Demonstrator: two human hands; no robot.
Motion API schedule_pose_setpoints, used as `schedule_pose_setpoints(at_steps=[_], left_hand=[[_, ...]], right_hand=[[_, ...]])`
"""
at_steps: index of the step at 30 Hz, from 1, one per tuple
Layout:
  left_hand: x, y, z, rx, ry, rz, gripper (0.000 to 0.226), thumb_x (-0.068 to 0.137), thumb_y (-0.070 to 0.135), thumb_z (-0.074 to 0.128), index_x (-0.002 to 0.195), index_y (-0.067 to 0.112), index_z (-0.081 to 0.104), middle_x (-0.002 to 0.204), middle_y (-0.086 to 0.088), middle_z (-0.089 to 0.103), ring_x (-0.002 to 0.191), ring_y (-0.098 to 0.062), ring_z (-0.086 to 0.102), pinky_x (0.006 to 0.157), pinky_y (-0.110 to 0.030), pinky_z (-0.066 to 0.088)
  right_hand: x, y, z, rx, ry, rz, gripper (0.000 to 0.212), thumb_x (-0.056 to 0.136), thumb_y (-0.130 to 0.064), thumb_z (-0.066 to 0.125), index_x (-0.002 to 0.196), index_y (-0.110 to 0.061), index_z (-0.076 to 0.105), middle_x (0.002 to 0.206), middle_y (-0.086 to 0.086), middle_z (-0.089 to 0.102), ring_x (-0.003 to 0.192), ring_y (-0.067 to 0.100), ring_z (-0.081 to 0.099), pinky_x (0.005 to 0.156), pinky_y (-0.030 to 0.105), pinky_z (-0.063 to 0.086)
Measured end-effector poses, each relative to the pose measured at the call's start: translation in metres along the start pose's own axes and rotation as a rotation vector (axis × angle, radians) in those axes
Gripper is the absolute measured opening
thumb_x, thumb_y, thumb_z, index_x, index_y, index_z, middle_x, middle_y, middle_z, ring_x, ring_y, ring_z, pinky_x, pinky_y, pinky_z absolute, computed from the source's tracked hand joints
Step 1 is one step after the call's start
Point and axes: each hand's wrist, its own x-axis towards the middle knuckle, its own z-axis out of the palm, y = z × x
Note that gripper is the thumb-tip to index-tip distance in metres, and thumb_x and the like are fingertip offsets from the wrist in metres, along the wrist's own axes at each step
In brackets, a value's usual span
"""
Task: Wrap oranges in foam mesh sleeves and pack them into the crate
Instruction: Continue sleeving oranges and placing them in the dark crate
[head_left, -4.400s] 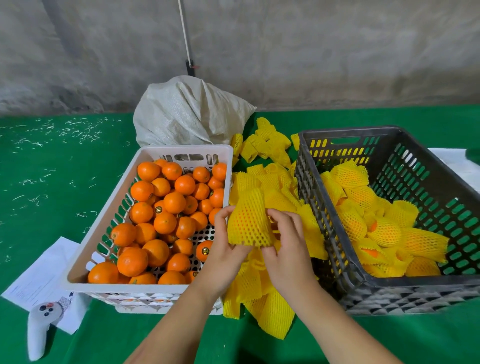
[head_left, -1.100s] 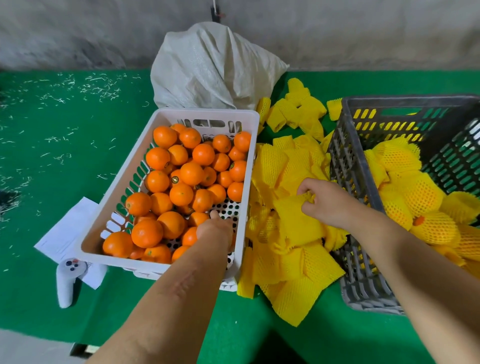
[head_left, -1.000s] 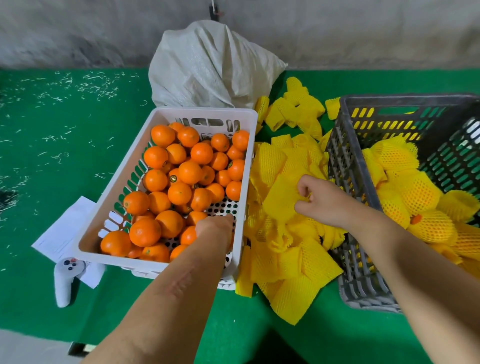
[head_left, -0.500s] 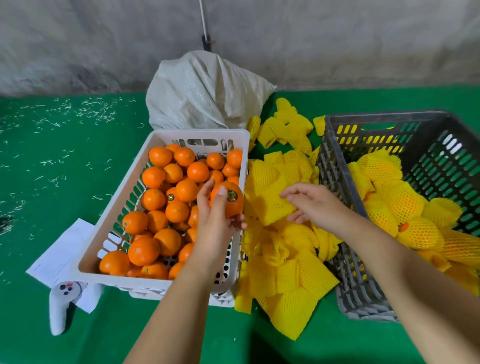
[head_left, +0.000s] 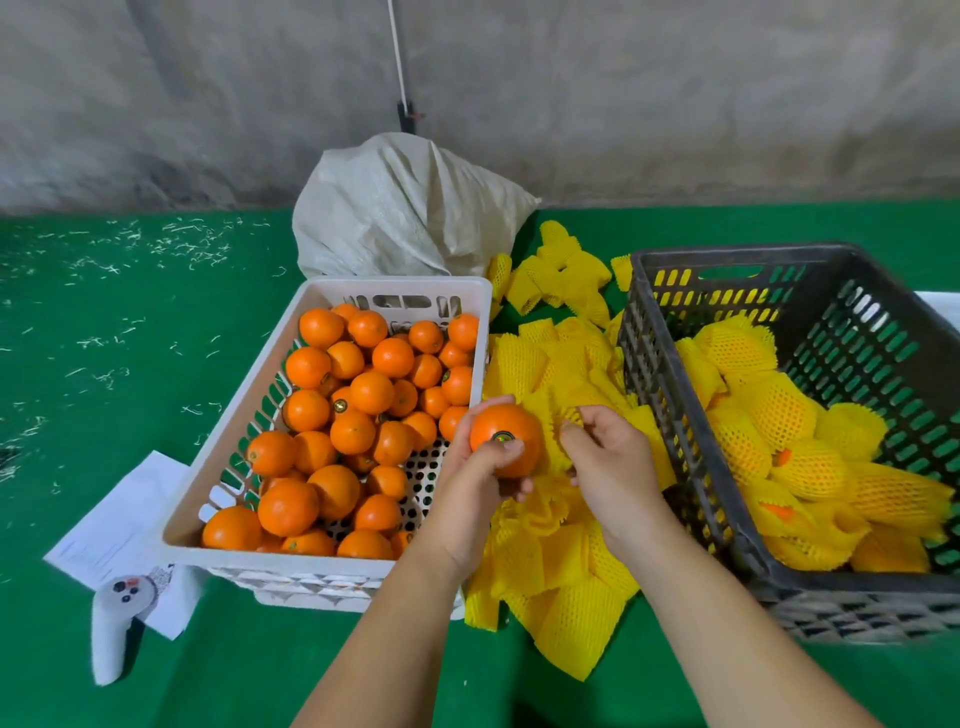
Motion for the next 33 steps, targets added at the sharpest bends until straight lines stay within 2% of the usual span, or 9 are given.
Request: schedule_pose_setpoints(at_steps=[4, 9, 13, 17, 20, 23, 26, 29, 33], left_hand=[[-0.008, -0.003, 0.005, 0.107, -0.151, -0.067, 0.058, 0.072, 0.034, 0.079, 0.129, 0.032, 0.066, 0.100, 0.002, 0.069, 0.071, -0.027, 0.061, 0.062, -0.034, 0.051], [-0.009, -0.001, 0.004, 0.169, -0.270, -0.138, 0.059, 0.074, 0.030, 0.080, 0.131, 0.027, 0.067, 0.115, -0.010, 0.068, 0.069, -0.032, 0.063, 0.065, -0.037, 0.051], [-0.011, -0.003, 0.009, 0.176, -0.162, -0.092, 0.063, 0.076, 0.038, 0.082, 0.135, 0.029, 0.063, 0.102, 0.000, 0.072, 0.069, -0.030, 0.068, 0.061, -0.033, 0.057], [-0.010, -0.006, 0.011, 0.222, -0.045, -0.029, 0.067, 0.076, 0.047, 0.084, 0.134, 0.047, 0.050, 0.118, -0.004, 0.064, 0.086, -0.019, 0.073, 0.074, -0.028, 0.058], [-0.007, -0.011, 0.003, 0.185, -0.118, -0.030, 0.077, 0.078, 0.035, 0.087, 0.131, 0.063, 0.039, 0.135, -0.007, 0.053, 0.107, -0.019, 0.071, 0.089, -0.036, 0.060], [-0.007, -0.013, 0.001, 0.160, -0.193, -0.081, 0.078, 0.082, 0.041, 0.080, 0.131, 0.073, 0.029, 0.145, -0.008, 0.047, 0.117, -0.022, 0.069, 0.100, -0.040, 0.057], [-0.007, -0.017, 0.005, 0.250, -0.178, -0.003, 0.074, 0.089, 0.045, 0.078, 0.127, 0.079, 0.026, 0.139, -0.011, 0.054, 0.107, -0.023, 0.074, 0.092, -0.038, 0.060], [-0.007, -0.020, 0.006, 0.289, -0.073, 0.134, 0.078, 0.085, 0.031, 0.084, 0.132, 0.061, 0.030, 0.125, -0.021, 0.053, 0.087, -0.025, 0.071, 0.071, -0.039, 0.061], [-0.008, -0.017, 0.007, 0.212, 0.034, 0.238, 0.083, 0.084, 0.027, 0.080, 0.142, 0.054, 0.027, 0.097, -0.011, 0.064, 0.071, -0.021, 0.064, 0.059, -0.033, 0.057]], right_hand=[[-0.003, 0.001, -0.003, -0.243, 0.183, -0.186, 0.010, 0.095, -0.018, 0.071, 0.095, -0.022, 0.062, 0.089, -0.011, 0.063, 0.079, -0.002, 0.058, 0.069, 0.014, 0.045], [-0.012, 0.017, -0.006, -0.329, 0.112, -0.115, 0.029, 0.094, -0.001, 0.066, 0.114, -0.022, 0.063, 0.112, -0.002, 0.062, 0.102, 0.018, 0.060, 0.086, 0.033, 0.053], [-0.013, 0.012, -0.015, -0.265, 0.109, -0.148, 0.021, 0.097, -0.016, 0.068, 0.115, -0.024, 0.073, 0.114, -0.002, 0.066, 0.107, 0.015, 0.062, 0.094, 0.035, 0.053], [-0.023, 0.004, -0.019, -0.194, 0.079, -0.206, 0.016, 0.096, -0.019, 0.070, 0.109, -0.027, 0.076, 0.107, -0.011, 0.071, 0.103, 0.007, 0.065, 0.094, 0.042, 0.056], [-0.032, 0.000, -0.013, -0.232, 0.048, -0.301, 0.023, 0.097, -0.012, 0.066, 0.113, -0.026, 0.075, 0.110, -0.018, 0.067, 0.108, 0.003, 0.063, 0.095, 0.038, 0.055], [-0.032, -0.001, -0.018, -0.309, 0.042, -0.336, 0.027, 0.099, -0.009, 0.063, 0.118, -0.025, 0.073, 0.110, -0.021, 0.063, 0.108, -0.001, 0.059, 0.098, 0.035, 0.053], [-0.033, -0.003, -0.023, -0.364, 0.035, -0.392, 0.027, 0.099, -0.009, 0.063, 0.121, -0.021, 0.073, 0.111, -0.012, 0.064, 0.106, 0.001, 0.059, 0.095, 0.035, 0.054], [-0.039, -0.004, -0.024, -0.438, 0.056, -0.489, 0.025, 0.098, -0.010, 0.064, 0.120, -0.019, 0.073, 0.110, -0.009, 0.064, 0.101, 0.004, 0.059, 0.086, 0.038, 0.056], [-0.051, -0.008, -0.019, -0.484, 0.005, -0.669, 0.022, 0.096, -0.014, 0.064, 0.116, -0.016, 0.073, 0.107, -0.006, 0.061, 0.096, 0.009, 0.061, 0.076, 0.034, 0.056]])
